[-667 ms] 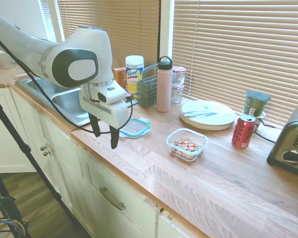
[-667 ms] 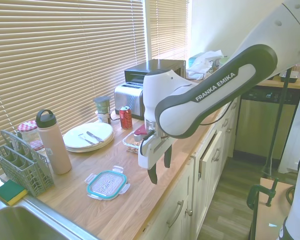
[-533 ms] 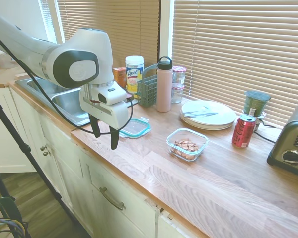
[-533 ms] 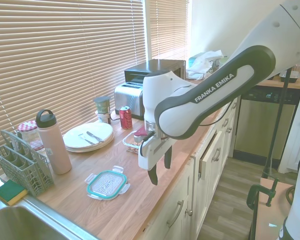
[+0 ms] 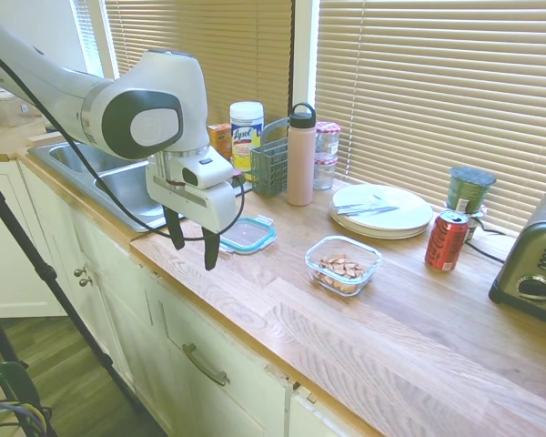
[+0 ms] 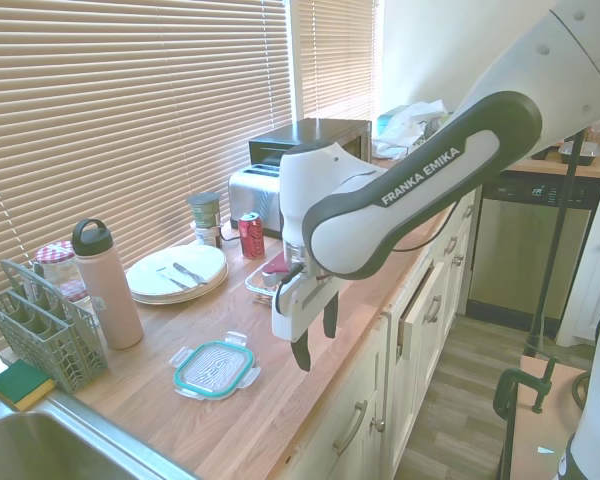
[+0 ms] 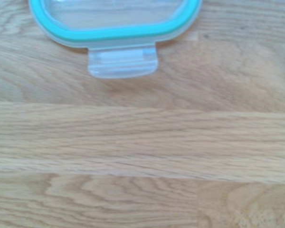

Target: Cover the lid of the food container

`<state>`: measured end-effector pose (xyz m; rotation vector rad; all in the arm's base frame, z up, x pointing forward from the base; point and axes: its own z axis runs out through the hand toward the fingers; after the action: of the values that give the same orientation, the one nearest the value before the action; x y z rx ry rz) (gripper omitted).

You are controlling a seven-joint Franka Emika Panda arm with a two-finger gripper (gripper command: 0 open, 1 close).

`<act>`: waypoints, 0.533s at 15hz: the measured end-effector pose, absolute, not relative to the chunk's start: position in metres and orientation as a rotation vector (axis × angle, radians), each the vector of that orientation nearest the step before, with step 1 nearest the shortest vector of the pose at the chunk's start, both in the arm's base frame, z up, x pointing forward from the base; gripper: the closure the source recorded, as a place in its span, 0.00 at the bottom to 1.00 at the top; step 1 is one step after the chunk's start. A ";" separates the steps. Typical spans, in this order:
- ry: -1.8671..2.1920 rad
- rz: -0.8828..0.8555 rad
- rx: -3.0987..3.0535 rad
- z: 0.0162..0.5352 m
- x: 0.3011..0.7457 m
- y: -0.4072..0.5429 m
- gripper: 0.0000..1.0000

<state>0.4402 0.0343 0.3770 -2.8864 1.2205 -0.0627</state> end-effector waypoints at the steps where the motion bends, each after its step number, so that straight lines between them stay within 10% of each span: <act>1: 1.217 -0.069 -2.889 0.378 0.445 0.042 0.00; 8: 1.237 -0.150 -2.937 0.390 0.483 0.104 0.00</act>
<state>0.4830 0.1042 0.3897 -2.9374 1.2373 -0.1498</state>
